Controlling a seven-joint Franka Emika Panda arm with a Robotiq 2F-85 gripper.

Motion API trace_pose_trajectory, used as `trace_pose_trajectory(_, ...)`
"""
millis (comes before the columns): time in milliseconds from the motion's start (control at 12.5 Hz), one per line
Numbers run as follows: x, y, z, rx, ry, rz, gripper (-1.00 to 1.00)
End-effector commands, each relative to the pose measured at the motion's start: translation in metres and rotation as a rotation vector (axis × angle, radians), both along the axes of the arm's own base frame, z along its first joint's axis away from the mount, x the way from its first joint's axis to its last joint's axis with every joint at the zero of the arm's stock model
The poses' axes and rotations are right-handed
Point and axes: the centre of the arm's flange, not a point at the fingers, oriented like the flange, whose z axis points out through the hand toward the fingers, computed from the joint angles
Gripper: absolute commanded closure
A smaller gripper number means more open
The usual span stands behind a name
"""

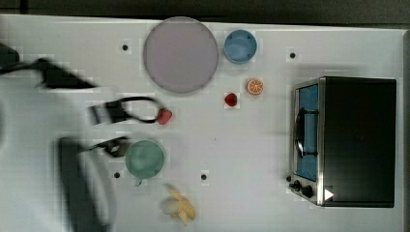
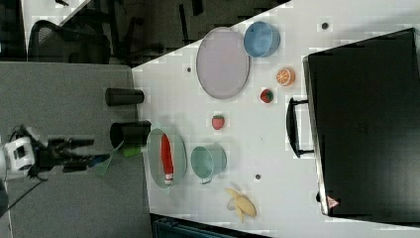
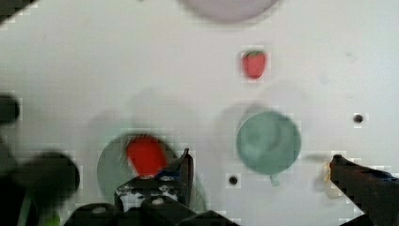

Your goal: Pick Ketchup from the table and place it in strainer.

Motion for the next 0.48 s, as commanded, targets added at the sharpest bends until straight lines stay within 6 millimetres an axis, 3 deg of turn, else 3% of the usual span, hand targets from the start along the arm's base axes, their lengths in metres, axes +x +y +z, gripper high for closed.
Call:
trace_pose_trajectory(80, 0.024, -0.111, 0.005, -0.006, 0.024, -0.242, -1.00)
trace_pose_trajectory(320, 0.026, -0.178, 0.006, -0.004, 0.035, -0.351, -1.00)
trace_pose_trajectory(480, 0.025, -0.202, 0.005, -0.024, 0.039, -0.338, -1.00)
